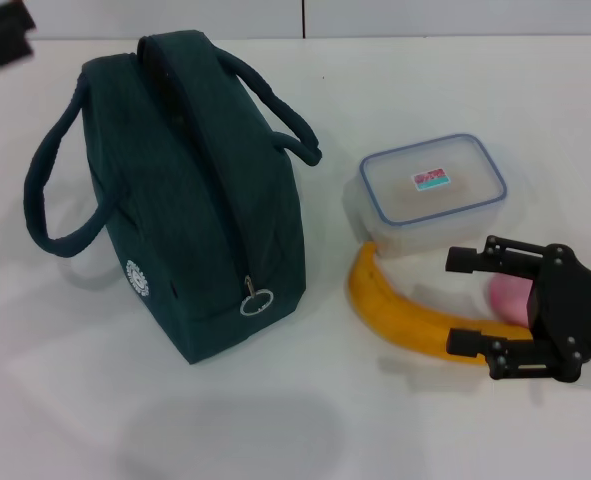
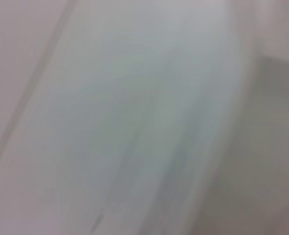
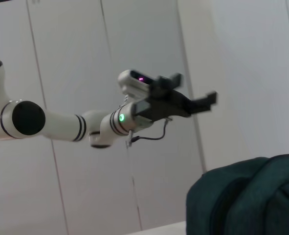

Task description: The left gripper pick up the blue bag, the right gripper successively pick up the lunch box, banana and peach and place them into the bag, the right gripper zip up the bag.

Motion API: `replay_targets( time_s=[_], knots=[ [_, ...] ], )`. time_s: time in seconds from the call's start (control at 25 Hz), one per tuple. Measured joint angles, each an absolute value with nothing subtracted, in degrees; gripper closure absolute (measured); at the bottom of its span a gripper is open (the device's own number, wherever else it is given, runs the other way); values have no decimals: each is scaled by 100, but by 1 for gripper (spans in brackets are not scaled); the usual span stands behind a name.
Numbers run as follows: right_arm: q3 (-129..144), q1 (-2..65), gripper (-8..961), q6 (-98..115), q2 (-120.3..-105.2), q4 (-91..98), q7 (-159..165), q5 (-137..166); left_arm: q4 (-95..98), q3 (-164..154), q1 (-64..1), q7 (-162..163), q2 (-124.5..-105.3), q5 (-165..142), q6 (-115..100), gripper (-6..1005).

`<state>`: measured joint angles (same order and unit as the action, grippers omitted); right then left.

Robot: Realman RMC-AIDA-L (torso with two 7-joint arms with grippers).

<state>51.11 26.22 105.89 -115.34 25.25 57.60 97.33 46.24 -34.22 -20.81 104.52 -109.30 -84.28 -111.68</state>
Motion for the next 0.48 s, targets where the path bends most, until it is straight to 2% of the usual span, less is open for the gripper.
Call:
replay_targets(
  time_s=[0.2, 0.48],
  knots=[
    [5098, 2607, 155, 10410, -11534, 2519, 5758, 9716, 5271, -3351, -2420, 11937, -10816, -9588, -10343, 180],
    [4965, 2549, 155, 10167, -11535, 2520, 5748, 9652, 6687, -3508, -2887, 14664, -10785, -11391, -10558, 191]
  ],
)
